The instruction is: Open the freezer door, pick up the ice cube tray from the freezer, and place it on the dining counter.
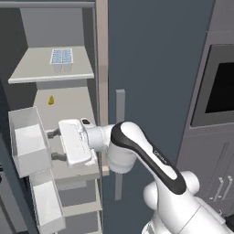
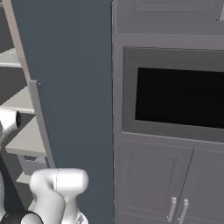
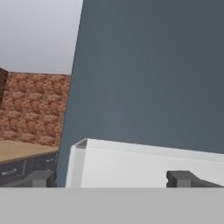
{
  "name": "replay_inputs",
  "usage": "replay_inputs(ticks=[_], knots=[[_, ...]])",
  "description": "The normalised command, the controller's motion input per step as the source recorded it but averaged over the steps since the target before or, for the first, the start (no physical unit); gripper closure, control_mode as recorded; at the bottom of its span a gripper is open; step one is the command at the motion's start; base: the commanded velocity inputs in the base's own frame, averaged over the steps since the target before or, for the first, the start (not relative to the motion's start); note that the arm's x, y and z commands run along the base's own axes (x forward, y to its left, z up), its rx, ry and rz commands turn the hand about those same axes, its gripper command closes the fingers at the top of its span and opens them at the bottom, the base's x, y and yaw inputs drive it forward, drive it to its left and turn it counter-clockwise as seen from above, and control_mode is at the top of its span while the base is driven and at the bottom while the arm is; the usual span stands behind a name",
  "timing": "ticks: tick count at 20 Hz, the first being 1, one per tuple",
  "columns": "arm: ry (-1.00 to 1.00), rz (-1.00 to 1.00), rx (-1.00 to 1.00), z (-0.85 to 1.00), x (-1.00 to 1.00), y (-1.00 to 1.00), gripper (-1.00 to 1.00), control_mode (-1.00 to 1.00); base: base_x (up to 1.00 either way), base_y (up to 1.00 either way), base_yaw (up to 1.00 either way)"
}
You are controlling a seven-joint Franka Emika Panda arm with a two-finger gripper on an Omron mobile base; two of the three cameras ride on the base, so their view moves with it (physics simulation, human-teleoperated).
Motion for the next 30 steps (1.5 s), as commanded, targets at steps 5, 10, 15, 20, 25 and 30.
replay_inputs(ticks=[5,10,15,20,25,30], knots=[[-0.02,0.0,0.01,0.0,-0.07,0.0,-1.0,-1.0,0.0,0.0,0.0],[-0.05,0.0,0.0,-0.02,-0.12,0.19,-1.0,-1.0,0.0,0.0,0.0],[0.0,0.0,0.0,0.0,-0.04,0.38,-1.0,-1.0,0.0,0.0,0.0],[0.0,0.0,0.0,0.0,0.0,0.32,-1.0,-1.0,0.0,0.0,0.0],[0.0,-0.01,0.0,0.04,-0.03,-0.07,-1.0,-1.0,0.0,0.0,0.0],[0.0,-0.07,0.01,0.37,-0.07,-0.97,-1.0,-1.0,0.0,0.0,0.0]])
